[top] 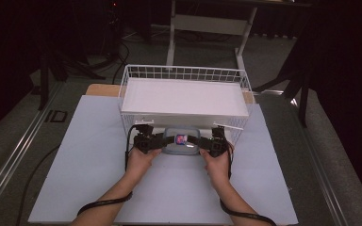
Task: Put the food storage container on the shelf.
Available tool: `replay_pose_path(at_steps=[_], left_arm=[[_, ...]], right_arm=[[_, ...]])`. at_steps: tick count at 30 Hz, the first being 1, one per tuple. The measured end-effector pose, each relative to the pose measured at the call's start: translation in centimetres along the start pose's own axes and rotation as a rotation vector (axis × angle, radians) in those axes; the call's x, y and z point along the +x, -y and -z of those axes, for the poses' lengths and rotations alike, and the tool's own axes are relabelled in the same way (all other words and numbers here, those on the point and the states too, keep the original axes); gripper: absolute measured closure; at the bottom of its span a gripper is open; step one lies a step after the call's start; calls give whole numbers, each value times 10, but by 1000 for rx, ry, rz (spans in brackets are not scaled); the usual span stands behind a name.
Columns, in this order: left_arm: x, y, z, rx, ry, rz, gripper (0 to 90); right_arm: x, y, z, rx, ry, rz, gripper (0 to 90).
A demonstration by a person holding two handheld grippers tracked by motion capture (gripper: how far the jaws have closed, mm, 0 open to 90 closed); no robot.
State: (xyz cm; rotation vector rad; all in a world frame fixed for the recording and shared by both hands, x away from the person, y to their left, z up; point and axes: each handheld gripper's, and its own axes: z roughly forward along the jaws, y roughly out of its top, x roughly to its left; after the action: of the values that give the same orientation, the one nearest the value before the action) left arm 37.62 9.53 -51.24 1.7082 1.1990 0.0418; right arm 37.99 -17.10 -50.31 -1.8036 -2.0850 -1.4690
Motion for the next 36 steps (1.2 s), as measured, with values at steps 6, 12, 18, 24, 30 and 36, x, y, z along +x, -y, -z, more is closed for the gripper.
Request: replay_pose_path(at_steps=[6,12,18,24,30,36], left_arm=[[4,-1,-1,-17,11,1,450],[9,1,-5,-38,27,-10,425],[14,1,-10,-46,48,28,375],[17,-1,-14,-29,42,34,335],[14,-5,-14,-20,-2,-15,316],[7,-2,-5,-26,1,-25,311]], right_arm=[[0,-5,-5,-4,7,-5,371],[-3,-6,-8,-21,-3,10,359],[-6,-7,-14,-41,3,25,334],[-2,-4,-16,-77,42,75,305],[-2,-6,-20,-90,56,145,304],[4,-3,-11,-110,93,233,336]])
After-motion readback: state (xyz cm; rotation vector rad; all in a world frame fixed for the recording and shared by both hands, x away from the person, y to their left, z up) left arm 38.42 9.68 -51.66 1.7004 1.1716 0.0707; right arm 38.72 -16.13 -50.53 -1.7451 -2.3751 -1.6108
